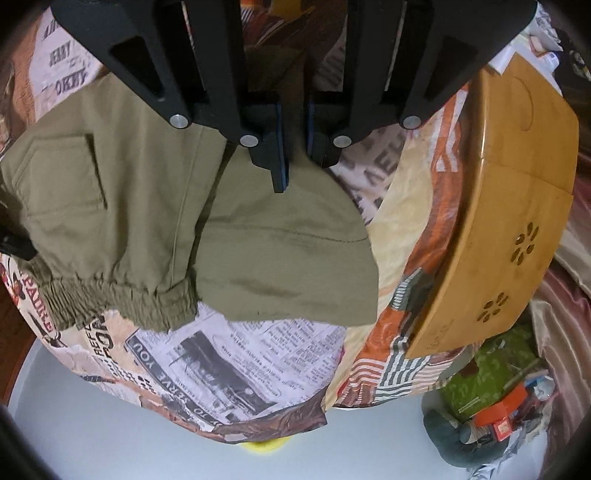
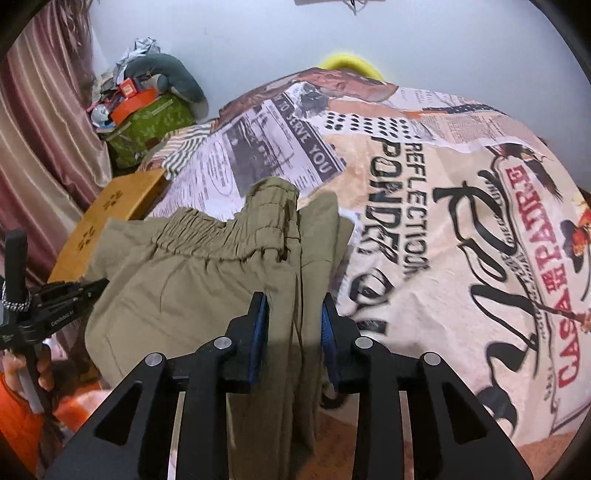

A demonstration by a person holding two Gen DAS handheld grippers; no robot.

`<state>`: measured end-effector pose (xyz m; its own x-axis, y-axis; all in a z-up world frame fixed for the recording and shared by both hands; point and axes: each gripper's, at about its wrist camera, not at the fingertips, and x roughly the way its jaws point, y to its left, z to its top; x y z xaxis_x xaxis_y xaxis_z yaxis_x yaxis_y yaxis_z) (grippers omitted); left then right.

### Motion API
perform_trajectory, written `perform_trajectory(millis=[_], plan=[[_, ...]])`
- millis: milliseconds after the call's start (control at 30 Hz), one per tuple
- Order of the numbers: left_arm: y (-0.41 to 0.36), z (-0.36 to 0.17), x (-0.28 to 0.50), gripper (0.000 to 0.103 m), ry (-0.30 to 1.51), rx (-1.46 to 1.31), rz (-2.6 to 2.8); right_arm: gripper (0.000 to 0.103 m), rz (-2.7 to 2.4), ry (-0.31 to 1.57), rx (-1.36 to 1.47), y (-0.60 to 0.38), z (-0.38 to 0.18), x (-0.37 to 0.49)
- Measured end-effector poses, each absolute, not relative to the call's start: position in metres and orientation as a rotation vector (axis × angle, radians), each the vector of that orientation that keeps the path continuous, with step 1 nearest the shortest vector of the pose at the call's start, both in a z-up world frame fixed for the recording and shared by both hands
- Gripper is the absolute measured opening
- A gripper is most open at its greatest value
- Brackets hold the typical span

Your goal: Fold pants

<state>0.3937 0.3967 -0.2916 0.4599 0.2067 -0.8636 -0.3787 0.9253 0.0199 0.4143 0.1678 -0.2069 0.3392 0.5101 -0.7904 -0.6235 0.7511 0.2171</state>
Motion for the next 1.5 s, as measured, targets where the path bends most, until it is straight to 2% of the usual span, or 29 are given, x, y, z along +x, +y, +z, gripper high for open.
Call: perform_trajectory(millis=[33,167,367,533,933,1167,1333,1500], plan=[[0.396,-0.291,0.391,0.008,1.036,-0.183,0.365,0.033,0.735,0.983,-0.138,0.166,-0.206,0.414],[0.392,-0.285,0.379,0.010,1.047,-0.177,0.378,0.041,0.725,0.962,-0.189,0.152,-0.198,0.401],[0.381,-0.267,0.364,0.010,1.048,-0.141,0.398,0.043,0.722,0.958,-0.235,0.136,-0.185,0.386],[0.366,-0.224,0.346,0.010,0.984,-0.151,0.377,0.043,0.734,0.907,-0.198,0.128,-0.149,0.370],[0.277,-0.069,0.262,0.013,0.678,-0.080,0.252,0.043,0.803,0.590,-0.146,0.100,-0.011,0.275],[0.218,0.011,0.182,0.014,0.459,-0.033,0.249,0.043,0.851,0.428,-0.074,0.069,0.044,0.205],[0.189,0.039,0.124,0.023,0.332,-0.048,0.252,0.043,0.870,0.326,-0.018,0.045,0.065,0.156],[0.159,0.048,0.074,0.026,0.245,-0.009,0.278,0.043,0.884,0.246,0.002,0.028,0.071,0.113]])
